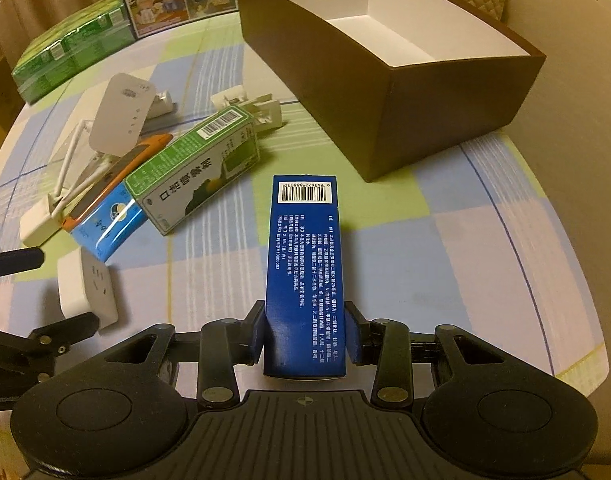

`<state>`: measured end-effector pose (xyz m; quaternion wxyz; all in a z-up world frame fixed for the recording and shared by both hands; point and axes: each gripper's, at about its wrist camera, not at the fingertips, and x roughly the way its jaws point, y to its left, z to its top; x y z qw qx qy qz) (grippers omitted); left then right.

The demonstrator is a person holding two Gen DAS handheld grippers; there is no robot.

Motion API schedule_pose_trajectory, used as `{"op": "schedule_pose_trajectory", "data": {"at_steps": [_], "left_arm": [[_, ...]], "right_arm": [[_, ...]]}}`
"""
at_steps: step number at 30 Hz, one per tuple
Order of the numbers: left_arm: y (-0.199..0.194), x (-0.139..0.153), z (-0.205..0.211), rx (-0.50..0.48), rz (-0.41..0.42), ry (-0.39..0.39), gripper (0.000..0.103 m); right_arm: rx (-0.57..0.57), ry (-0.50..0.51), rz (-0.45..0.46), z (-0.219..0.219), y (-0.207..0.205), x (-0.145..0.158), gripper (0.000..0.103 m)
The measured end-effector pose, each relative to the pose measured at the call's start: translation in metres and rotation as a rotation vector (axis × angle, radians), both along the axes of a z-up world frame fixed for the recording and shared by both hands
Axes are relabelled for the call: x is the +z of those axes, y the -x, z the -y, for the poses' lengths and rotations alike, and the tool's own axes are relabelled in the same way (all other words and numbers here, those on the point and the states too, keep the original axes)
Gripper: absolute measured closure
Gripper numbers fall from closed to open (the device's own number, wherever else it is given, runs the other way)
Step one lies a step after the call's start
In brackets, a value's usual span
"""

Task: Organize rigid objects
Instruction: 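Lift the blue box with the right gripper while the left gripper grasps the white plug charger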

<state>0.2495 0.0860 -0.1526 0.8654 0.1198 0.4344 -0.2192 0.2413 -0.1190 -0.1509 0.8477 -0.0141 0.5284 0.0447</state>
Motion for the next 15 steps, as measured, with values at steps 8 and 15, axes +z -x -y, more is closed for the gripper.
{"op": "schedule_pose_trajectory", "data": {"at_steps": [8, 15], "left_arm": [[-0.0026, -0.0086, 0.0039, -0.052, 0.0, 0.005, 0.044], [0.0035, -0.0071, 0.0064, -0.021, 0.014, -0.008, 0.044]], "right_arm": [[0.005, -0.03, -0.003, 0.0012, 0.0014, -0.0021, 0.067], [0.004, -0.066, -0.016, 0.0026, 0.0001, -0.002, 0.064]]}}
